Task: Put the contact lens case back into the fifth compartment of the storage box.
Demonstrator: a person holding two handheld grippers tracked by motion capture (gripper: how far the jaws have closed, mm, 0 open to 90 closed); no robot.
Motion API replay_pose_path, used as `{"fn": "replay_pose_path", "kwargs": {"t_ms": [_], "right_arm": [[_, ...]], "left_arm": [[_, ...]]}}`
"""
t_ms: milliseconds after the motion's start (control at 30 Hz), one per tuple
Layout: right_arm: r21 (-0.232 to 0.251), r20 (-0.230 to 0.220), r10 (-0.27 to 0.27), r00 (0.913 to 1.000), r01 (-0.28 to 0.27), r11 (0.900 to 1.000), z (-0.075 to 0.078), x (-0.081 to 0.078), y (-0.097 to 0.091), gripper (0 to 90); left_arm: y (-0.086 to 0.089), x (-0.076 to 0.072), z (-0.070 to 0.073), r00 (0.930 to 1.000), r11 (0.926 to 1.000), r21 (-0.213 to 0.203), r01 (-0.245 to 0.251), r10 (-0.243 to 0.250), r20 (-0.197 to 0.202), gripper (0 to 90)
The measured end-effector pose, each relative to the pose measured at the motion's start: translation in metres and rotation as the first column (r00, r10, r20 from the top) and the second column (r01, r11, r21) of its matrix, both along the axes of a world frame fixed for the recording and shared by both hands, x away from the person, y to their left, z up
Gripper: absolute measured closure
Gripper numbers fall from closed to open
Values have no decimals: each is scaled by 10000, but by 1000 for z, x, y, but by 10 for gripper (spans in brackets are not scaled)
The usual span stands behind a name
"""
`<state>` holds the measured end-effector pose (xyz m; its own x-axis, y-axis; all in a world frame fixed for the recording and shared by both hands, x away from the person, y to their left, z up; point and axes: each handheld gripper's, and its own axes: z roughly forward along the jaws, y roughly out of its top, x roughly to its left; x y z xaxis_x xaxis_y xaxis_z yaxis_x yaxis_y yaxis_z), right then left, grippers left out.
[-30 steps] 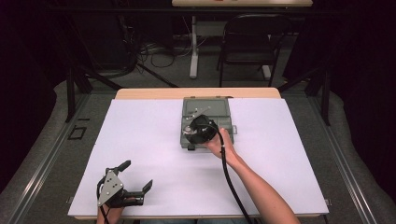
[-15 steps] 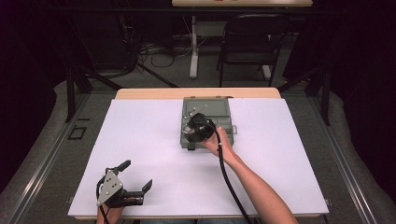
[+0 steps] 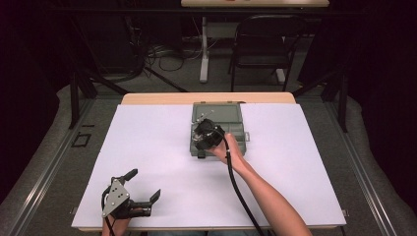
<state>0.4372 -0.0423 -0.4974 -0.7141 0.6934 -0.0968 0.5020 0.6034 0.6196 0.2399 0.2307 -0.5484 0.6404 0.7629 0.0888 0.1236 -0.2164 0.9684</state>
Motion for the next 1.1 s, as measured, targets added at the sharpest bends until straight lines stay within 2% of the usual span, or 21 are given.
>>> {"fn": "replay_pose_path", "kwargs": {"t_ms": [167,233,433,467,500,567,667,733,833,1000,1100], "right_arm": [[-211,58,-116,9999,117,9997,-1,0,5,489],[-565,248,-222,9994,236,9981,-1,-1,8,489],[-829,221,-416,9989,433,9956,-3,-1,13,489],[-964,339,-372,9987,403,9945,-4,-1,14,489],[-1167,255,-426,9988,453,9921,-5,-2,17,489],[-1316,379,-573,9976,618,9894,-6,-2,20,489],[-1469,269,-564,9980,597,9874,-7,0,22,489],[-1294,176,-531,9984,549,9901,-7,0,22,478],[-566,-248,-388,9989,373,9977,-3,-1,17,466],[-211,-494,-218,9985,208,9996,0,-2,10,488],[149,-587,58,9983,-49,9999,4,-5,4,536]], "left_arm": [[0,0,0,10000,10000,6,40,-40,-13,0],[0,1,0,10000,10000,-2,57,-57,-36,0],[0,-1,1,10000,10000,-7,55,-55,9,0],[0,-1,1,10000,10000,-26,62,-62,24,0],[0,-1,1,10000,10000,16,54,-54,22,1],[0,0,0,10000,10000,13,37,-37,-4,1],[0,0,0,10000,10000,20,38,-38,-16,1],[1,0,0,10000,10000,0,5,-5,6,1],[0,-1,0,10000,10000,-16,8,-8,-13,1],[1,-1,1,10000,10000,34,33,-33,25,1],[1,-1,1,10000,10000,-8,1,-1,9,1]]}}
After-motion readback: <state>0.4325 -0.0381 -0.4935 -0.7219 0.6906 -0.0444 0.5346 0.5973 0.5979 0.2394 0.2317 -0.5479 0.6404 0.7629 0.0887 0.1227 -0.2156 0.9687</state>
